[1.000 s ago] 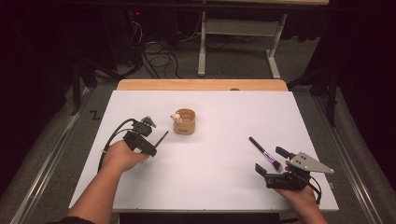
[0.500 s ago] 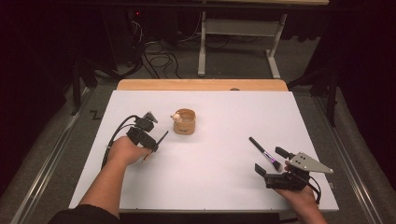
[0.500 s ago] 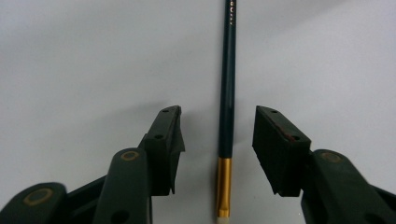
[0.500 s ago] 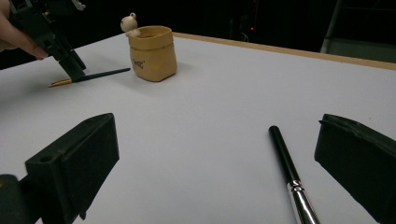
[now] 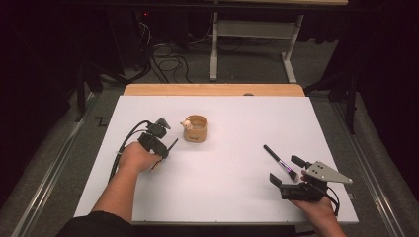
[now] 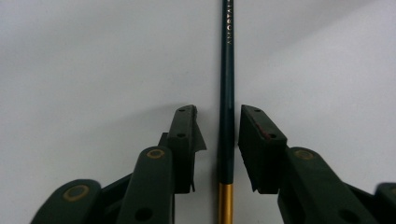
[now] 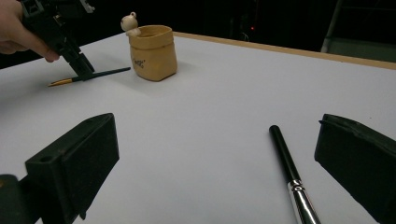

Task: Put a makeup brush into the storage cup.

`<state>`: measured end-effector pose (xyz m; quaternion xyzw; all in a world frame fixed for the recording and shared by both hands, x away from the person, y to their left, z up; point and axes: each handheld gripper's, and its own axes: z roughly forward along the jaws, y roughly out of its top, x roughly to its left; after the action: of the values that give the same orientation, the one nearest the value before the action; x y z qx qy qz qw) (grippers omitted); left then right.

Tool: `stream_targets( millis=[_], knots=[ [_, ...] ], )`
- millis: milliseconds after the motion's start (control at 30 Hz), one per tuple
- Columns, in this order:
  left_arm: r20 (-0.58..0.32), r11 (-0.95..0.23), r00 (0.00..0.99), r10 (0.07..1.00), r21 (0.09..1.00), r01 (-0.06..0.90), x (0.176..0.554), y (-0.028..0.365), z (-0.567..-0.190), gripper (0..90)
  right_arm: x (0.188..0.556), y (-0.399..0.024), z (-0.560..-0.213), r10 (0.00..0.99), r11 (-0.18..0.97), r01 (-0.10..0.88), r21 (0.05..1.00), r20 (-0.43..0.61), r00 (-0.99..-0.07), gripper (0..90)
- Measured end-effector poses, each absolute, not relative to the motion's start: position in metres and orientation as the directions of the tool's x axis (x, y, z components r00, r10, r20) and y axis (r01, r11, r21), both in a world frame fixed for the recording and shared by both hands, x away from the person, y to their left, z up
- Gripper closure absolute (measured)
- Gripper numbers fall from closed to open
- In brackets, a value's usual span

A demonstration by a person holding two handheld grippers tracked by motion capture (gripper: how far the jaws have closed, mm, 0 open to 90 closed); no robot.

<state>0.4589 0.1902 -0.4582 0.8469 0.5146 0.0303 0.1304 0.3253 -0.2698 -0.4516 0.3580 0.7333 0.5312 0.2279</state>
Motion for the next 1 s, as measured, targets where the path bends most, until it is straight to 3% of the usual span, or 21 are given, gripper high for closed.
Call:
stream_targets(
  millis=[500, 1000],
  knots=[
    [-0.045, -0.45, 0.475, 0.879, 0.256, 0.856, 0.4565, 0.1891, -0.4589, 82.2, 0.3258, -0.2692, -0.4523, 0.765, 0.184, 0.284, 0.941, 0.044, -0.643, 0.4],
    [0.0, -0.496, 0.516, 0.857, 0.275, 0.824, 0.4516, 0.1857, -0.4585, 83.2, 0.3257, -0.2691, -0.452, 0.764, 0.18, 0.285, 0.941, 0.049, -0.644, 0.4]
  ],
)
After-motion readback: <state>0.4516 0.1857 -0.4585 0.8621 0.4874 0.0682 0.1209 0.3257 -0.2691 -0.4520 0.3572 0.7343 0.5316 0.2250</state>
